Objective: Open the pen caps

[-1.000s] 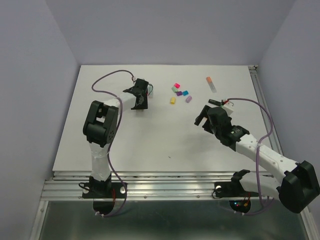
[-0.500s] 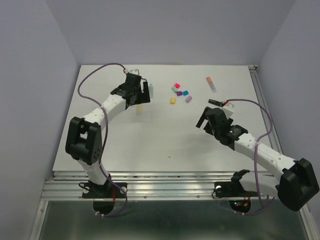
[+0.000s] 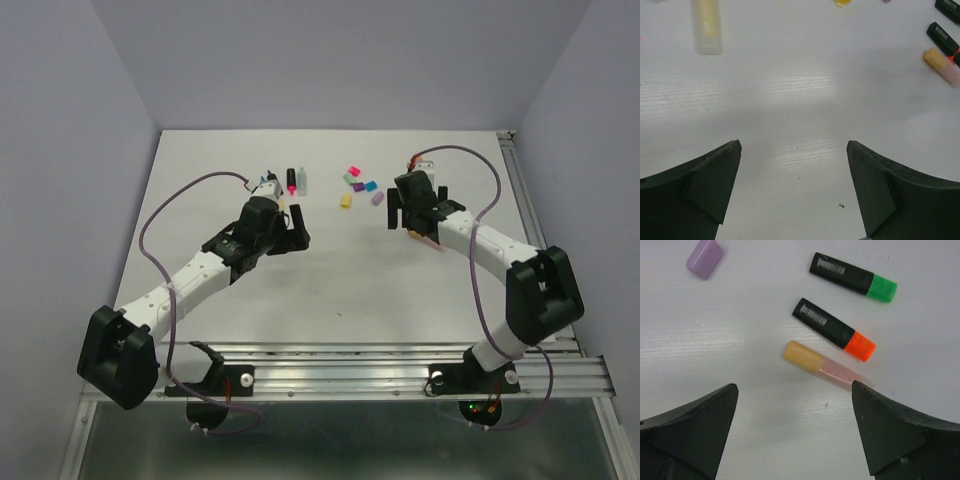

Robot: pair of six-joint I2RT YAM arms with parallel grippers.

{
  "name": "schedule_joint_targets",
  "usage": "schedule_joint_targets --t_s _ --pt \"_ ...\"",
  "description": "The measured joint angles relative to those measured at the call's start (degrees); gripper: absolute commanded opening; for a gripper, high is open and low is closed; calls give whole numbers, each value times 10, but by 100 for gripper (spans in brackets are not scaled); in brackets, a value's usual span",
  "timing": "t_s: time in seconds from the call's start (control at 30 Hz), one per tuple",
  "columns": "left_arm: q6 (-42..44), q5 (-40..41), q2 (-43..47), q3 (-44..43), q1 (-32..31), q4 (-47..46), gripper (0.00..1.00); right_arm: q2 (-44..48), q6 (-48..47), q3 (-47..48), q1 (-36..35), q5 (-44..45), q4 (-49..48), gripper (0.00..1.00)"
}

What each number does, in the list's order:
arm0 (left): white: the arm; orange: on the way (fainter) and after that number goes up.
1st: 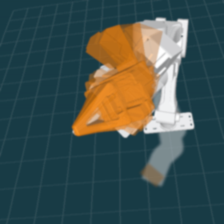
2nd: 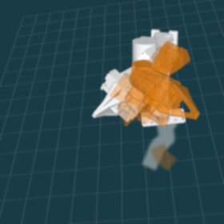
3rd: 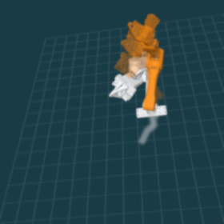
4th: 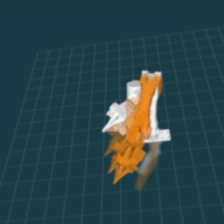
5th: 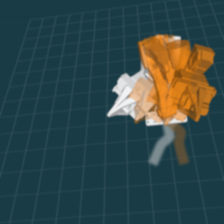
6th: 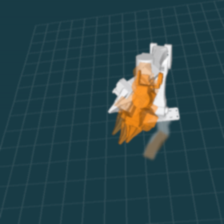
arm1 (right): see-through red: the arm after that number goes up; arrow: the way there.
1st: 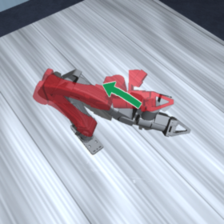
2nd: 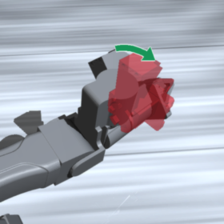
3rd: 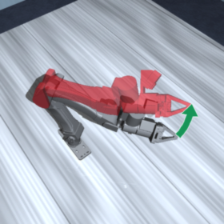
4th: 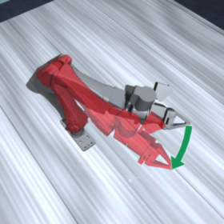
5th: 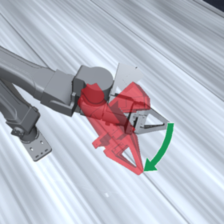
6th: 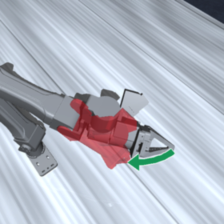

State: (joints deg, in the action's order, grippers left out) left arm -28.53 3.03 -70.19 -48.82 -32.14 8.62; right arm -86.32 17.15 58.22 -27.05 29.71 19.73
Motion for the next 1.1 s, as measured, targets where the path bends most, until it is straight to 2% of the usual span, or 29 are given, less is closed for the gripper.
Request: schedule_joint_targets --t_s 0.2,0.3,0.53,0.97,1.1 --pt "-7 -3 7 15 0 -3 99 -124 -87 145 33 -42 52 100" --pt "-9 -7 15 15 0 -3 99 -158 -102 180 34 -58 77 100" --pt "-9 -10 24 16 0 -7 99 -188 -112 189 35 -91 127 100" --pt "-7 -13 24 16 0 -12 99 -217 -120 188 59 -130 143 98" --pt "-6 -13 24 16 0 -16 99 -226 -121 188 70 -139 143 93"
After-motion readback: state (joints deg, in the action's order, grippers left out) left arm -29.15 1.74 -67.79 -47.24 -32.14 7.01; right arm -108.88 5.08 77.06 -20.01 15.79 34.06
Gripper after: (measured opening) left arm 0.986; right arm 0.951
